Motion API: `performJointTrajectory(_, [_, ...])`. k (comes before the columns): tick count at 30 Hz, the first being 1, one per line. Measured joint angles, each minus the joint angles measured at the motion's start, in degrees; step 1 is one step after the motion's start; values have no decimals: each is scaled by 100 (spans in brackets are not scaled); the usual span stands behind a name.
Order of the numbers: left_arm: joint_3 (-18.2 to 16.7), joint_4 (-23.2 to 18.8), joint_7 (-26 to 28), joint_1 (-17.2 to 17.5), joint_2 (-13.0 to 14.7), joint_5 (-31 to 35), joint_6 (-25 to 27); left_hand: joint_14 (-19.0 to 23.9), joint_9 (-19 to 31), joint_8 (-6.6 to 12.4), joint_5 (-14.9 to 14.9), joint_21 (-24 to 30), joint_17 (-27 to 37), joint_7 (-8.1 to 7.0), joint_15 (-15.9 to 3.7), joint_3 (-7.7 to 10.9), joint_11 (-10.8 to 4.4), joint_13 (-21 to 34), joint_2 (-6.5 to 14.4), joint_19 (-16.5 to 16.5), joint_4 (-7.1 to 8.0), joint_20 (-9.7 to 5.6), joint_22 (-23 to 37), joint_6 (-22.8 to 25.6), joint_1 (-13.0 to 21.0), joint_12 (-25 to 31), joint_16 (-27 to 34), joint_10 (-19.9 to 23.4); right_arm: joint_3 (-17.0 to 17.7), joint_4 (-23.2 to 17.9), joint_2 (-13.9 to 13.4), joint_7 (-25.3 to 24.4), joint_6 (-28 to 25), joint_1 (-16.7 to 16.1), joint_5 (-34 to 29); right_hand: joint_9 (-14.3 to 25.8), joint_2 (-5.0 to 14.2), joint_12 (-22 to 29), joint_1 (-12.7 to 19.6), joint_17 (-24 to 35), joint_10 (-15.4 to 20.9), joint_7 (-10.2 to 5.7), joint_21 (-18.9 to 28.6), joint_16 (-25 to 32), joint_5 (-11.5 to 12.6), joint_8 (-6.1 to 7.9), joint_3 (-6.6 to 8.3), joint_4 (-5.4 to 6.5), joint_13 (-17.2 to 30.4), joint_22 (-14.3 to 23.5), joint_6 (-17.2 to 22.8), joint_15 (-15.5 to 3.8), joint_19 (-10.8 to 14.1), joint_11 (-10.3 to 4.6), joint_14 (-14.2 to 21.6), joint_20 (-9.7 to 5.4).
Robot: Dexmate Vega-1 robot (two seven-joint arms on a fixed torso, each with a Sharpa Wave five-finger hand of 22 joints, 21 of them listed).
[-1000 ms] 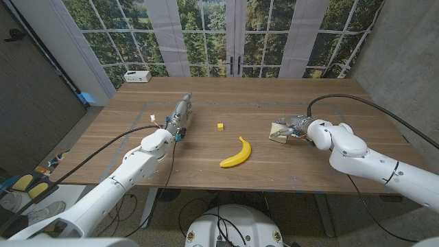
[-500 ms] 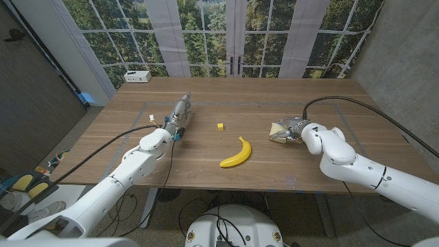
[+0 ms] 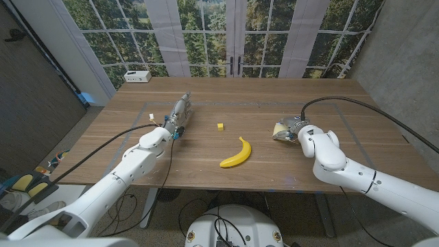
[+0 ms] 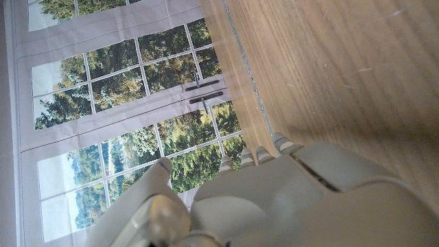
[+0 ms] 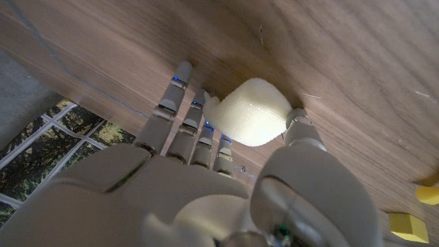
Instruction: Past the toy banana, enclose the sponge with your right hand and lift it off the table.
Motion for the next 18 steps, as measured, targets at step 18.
performJointTrajectory(18, [-17, 162, -116, -51, -4, -52, -47, 0, 0, 0, 40, -22, 0, 0, 0, 0, 0, 30, 0, 0, 0, 0, 0, 0, 0, 0, 0, 0, 182, 125, 235, -679, -117, -244, 37, -5, 242, 105, 587, 160, 737, 186, 119, 124, 46, 209, 38, 49, 0, -7, 981, -127, 200, 72, 364, -189])
